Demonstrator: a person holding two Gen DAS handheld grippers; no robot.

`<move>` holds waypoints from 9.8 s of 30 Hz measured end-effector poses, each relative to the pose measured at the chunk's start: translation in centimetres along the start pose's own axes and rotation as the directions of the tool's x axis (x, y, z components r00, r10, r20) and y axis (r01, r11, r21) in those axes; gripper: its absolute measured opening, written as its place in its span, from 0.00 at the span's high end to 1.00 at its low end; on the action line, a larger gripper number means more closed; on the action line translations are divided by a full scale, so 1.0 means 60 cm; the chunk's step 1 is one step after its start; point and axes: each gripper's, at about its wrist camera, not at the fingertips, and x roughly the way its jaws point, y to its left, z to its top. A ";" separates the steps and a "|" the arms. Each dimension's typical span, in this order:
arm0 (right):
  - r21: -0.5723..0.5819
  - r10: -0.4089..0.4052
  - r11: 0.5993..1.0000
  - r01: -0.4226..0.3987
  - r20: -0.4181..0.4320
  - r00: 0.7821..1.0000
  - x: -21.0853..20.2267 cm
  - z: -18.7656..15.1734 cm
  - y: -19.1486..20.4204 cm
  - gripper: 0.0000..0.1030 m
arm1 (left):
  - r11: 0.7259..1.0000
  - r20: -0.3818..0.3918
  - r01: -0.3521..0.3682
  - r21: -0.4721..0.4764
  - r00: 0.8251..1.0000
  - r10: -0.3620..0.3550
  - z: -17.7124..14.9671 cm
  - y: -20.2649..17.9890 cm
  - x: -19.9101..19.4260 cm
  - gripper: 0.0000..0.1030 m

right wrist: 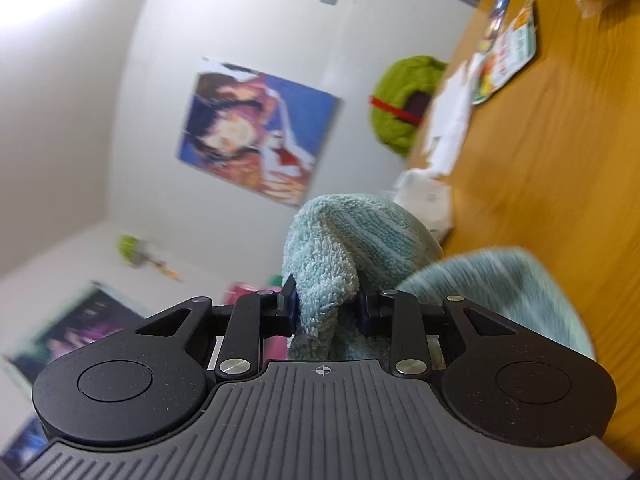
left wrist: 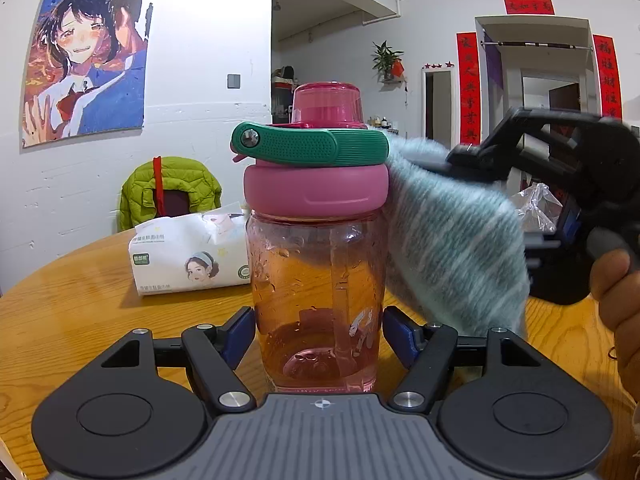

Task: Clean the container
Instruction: 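Wipe the bottle lid and body with the towel in the right gripper, then continue rubbing the towel across the bottle with the right gripper, then wipe the bottle side again with the towel while the left gripper holds it, then rub the blue towel along the bottle body with the right gripper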

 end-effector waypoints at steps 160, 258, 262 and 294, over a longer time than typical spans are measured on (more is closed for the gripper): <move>-0.016 -0.228 0.973 0.228 -0.112 0.967 0.022 -0.005 -0.014 0.69 | 0.999 0.031 -0.009 0.031 0.999 0.008 -0.001 -0.020 -0.017 0.33; -0.201 -0.265 0.945 0.258 -0.008 0.964 0.019 -0.031 0.031 0.67 | 1.000 0.021 -0.029 0.000 0.999 0.029 0.008 -0.026 -0.021 0.31; -0.196 -0.281 0.942 0.272 -0.021 0.959 0.020 -0.032 0.028 0.67 | 1.000 0.026 -0.029 0.011 0.999 0.029 0.006 -0.031 -0.022 0.31; 0.010 0.108 0.994 -0.108 0.019 0.994 -0.017 -0.007 0.014 0.68 | 1.000 0.033 -0.003 0.011 0.999 0.003 0.001 -0.029 -0.021 0.31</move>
